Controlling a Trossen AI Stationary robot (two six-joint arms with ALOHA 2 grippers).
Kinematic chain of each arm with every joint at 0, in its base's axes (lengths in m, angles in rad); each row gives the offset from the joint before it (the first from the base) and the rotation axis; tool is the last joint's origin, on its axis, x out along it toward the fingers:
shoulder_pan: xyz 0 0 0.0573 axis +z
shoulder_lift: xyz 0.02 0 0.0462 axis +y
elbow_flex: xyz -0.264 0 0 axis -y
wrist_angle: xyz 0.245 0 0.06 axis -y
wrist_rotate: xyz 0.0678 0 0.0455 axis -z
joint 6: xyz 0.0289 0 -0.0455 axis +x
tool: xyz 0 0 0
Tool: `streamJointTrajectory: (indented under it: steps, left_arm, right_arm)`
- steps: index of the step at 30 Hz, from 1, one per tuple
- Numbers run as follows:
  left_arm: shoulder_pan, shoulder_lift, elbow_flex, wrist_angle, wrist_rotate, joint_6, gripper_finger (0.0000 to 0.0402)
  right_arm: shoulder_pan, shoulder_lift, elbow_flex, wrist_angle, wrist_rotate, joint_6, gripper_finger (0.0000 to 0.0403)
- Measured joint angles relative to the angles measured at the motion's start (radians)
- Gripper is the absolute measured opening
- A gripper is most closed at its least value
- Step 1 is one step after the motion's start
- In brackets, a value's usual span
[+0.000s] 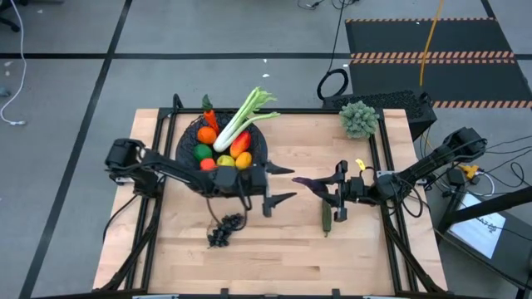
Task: Build produce basket
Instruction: Put the violet eggplant into the black basket
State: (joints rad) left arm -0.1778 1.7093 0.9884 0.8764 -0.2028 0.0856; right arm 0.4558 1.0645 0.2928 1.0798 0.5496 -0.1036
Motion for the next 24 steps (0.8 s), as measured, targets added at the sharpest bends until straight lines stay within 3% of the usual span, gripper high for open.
streamJointTrajectory:
  steps: [6, 15, 24]
  left_arm:
    - [0.023, 0.108, 0.116, -0.006, -0.004, 0.002, 0.0287]
    - [0.035, 0.131, 0.178, -0.008, 0.080, 0.038, 0.0240]
    - [0.039, 0.131, 0.178, -0.049, 0.080, 0.047, 0.0145]
  right_arm:
    - [-0.004, 0.000, 0.000, 0.000, -0.001, -0.014, 0.0146]
    - [-0.005, 0.000, 0.000, -0.009, 0.000, -0.022, 0.0146]
    - [-0.004, 0.000, 0.000, -0.003, 0.000, -0.019, 0.0146]
